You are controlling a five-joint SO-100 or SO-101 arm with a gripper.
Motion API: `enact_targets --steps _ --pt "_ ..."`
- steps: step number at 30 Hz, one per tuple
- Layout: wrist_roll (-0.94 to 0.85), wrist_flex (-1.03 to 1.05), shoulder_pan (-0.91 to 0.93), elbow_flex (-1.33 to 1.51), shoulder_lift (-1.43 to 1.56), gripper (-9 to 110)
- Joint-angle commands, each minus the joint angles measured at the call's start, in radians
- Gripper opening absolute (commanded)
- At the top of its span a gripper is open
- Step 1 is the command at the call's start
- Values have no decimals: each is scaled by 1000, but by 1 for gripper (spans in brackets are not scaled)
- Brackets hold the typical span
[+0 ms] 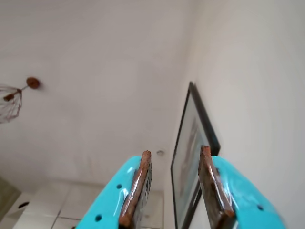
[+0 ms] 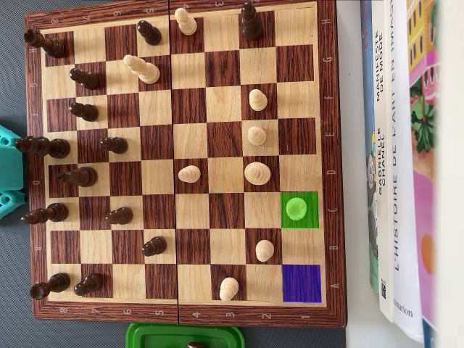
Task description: Play chess
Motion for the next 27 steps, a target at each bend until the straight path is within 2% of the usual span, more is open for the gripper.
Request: enact_targets --steps 1,16,27 --pt "5 -72 8 20 -8 15" --pt "-3 -347 8 20 -8 15" --pt "3 -353 8 20 -8 15"
